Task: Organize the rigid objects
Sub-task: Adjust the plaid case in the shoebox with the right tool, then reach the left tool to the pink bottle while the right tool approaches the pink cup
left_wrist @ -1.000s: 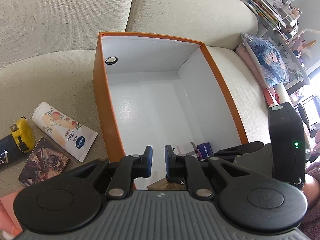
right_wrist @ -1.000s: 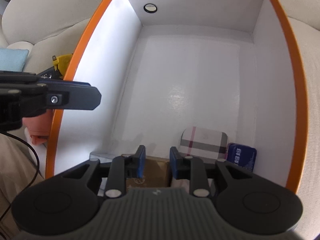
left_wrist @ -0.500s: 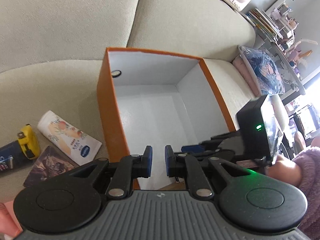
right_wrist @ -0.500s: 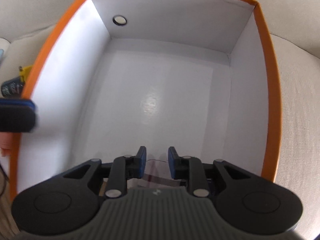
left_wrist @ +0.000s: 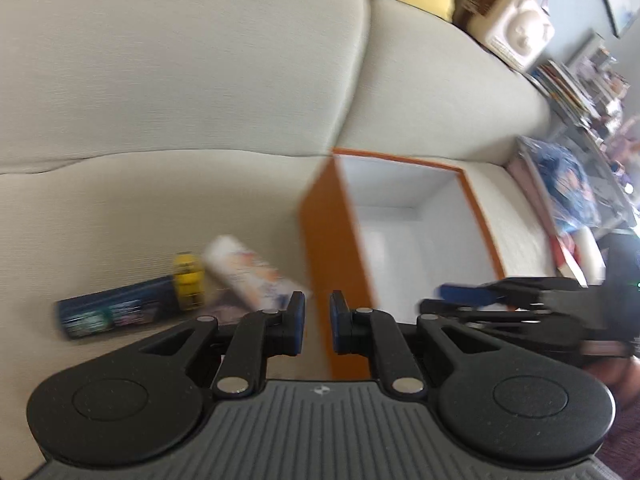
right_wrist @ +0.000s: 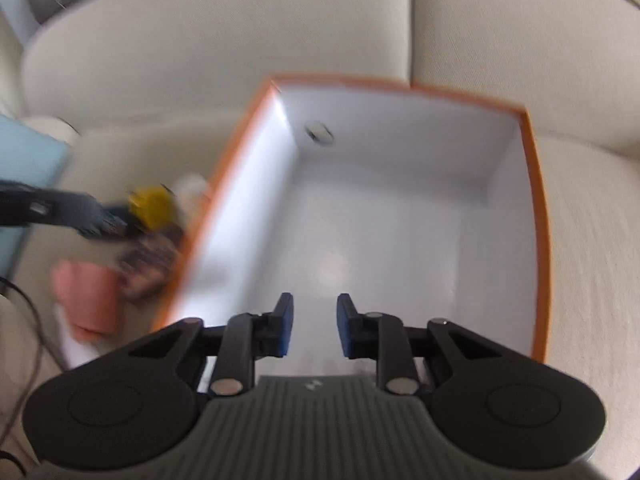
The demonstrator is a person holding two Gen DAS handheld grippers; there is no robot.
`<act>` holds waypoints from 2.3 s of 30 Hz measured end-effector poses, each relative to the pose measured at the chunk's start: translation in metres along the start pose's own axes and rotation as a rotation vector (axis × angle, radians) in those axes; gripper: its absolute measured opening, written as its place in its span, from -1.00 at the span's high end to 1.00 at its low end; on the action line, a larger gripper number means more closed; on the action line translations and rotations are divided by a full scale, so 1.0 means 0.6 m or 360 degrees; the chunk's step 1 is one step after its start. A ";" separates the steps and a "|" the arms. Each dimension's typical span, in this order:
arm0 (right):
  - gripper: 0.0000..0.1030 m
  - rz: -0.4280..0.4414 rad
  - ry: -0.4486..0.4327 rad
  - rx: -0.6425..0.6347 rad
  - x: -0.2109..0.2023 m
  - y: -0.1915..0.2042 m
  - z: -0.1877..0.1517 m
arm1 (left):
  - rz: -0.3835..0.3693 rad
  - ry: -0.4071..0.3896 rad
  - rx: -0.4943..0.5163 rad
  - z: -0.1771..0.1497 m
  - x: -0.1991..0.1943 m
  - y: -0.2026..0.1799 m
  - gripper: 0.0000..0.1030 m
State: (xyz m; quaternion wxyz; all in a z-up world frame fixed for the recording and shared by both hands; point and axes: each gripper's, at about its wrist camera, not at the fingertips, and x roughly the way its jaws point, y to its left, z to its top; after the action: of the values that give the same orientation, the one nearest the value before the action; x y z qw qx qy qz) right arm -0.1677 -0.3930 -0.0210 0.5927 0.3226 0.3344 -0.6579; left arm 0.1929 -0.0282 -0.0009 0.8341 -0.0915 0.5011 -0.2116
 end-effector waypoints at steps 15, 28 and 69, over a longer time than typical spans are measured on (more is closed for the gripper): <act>0.09 0.0310 -0.0004 -0.0090 0.078 0.284 -0.034 | 0.0346 0.0202 -0.0550 -0.118 -0.026 0.227 0.48; 0.14 0.0380 0.0301 -0.0110 0.179 0.351 -0.106 | 0.0336 0.0296 -0.0645 -0.159 0.017 0.255 0.30; 0.94 0.0370 -0.0059 -0.0394 0.158 0.386 0.012 | 0.0472 0.0126 -0.0167 -0.068 0.009 0.219 0.52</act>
State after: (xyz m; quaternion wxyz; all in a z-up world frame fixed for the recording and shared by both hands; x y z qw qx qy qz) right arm 0.0540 -0.4693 -0.1079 0.7061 0.2715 0.3624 -0.5444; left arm 0.1938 0.0892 -0.0724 0.8299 -0.0516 0.5520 -0.0631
